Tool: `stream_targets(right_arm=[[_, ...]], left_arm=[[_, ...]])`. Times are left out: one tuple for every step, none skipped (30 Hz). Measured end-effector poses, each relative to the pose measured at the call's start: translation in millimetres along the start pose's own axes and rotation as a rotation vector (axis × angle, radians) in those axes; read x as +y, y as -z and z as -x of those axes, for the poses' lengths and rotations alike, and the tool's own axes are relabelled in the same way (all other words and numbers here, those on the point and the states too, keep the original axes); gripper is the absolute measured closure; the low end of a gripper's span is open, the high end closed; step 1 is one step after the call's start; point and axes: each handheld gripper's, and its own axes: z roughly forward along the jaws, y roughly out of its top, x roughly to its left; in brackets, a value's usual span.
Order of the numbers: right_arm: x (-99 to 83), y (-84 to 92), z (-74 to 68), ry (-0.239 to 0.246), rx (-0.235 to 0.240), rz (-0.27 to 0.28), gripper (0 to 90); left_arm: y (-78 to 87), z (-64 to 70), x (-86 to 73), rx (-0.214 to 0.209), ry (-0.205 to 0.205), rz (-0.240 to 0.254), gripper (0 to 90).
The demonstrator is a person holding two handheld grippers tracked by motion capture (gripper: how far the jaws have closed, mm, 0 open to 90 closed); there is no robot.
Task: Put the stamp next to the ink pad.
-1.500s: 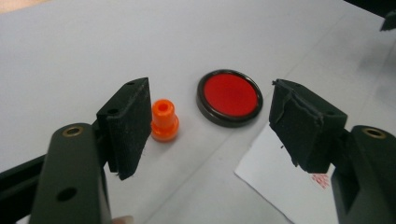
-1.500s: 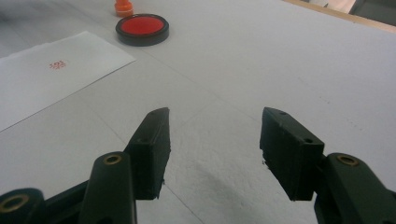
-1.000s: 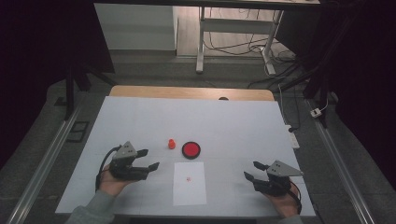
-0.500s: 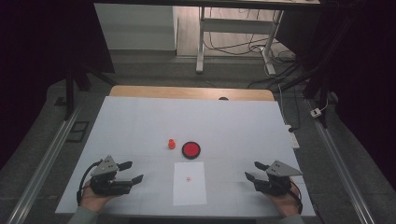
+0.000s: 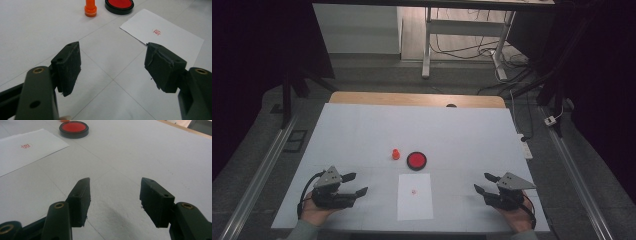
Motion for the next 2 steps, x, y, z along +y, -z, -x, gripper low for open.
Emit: stream_targets(right_arm=[[0.0, 0.0, 0.0, 0.0, 0.0, 0.0, 41.2], [0.0, 0.0, -0.1, -0.001, 0.001, -0.001, 41.2]], left_arm=[[-0.1, -0.1, -0.1, 0.0, 0.0, -0.001, 29.8], [-0.2, -0.1, -0.2, 0.0, 0.0, -0.002, 29.8]])
